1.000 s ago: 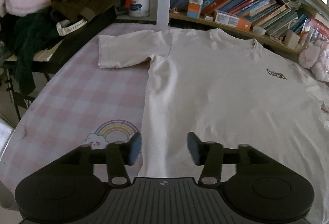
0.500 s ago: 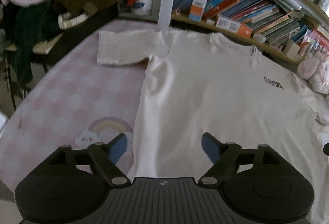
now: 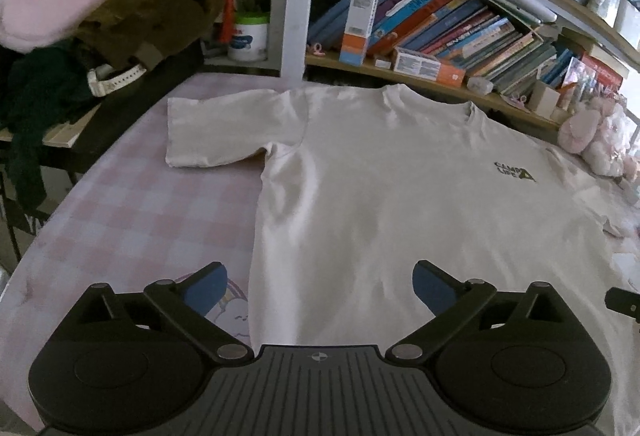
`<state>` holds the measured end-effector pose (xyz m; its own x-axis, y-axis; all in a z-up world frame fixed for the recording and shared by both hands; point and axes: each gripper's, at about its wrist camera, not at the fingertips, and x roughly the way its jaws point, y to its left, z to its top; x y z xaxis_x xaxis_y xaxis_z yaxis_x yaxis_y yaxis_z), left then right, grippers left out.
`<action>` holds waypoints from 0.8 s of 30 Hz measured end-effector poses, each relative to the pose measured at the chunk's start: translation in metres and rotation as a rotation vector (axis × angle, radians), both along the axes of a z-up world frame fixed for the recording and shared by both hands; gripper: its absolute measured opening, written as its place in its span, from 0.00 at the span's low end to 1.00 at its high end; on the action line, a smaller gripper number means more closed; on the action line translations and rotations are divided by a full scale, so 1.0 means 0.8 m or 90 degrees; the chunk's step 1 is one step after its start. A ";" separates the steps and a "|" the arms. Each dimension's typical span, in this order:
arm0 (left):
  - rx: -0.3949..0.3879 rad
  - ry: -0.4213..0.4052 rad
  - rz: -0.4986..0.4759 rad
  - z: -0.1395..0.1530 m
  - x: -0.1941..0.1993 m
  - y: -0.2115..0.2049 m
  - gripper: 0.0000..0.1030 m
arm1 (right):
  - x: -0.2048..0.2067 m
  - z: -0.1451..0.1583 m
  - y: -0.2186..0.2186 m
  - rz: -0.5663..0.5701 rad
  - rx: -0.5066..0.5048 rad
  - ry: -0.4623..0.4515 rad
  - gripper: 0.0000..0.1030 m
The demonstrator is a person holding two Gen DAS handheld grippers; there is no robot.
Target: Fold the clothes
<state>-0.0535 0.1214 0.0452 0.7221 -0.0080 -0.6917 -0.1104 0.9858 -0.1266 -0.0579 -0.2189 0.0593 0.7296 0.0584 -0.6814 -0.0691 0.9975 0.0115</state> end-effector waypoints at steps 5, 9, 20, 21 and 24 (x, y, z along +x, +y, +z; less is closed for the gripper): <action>0.004 0.014 -0.023 -0.004 0.005 0.001 0.98 | -0.001 -0.005 0.011 -0.005 -0.004 0.011 1.00; 0.003 0.028 -0.043 -0.008 0.010 0.006 0.98 | -0.002 -0.009 0.022 -0.007 -0.008 0.020 1.00; -0.071 0.060 0.046 -0.022 0.039 0.073 0.98 | 0.005 -0.013 0.064 0.024 -0.031 0.033 1.00; -0.083 0.061 0.057 -0.023 0.042 0.081 0.98 | 0.006 -0.013 0.069 0.028 -0.033 0.033 1.00; -0.134 0.064 0.100 -0.028 0.052 0.107 0.98 | 0.009 -0.015 0.081 0.043 -0.041 0.038 1.00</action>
<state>-0.0116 0.2067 0.0225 0.6540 -0.0522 -0.7547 -0.2824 0.9086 -0.3076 -0.0511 -0.1542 0.0475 0.6837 0.0610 -0.7272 -0.1370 0.9895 -0.0458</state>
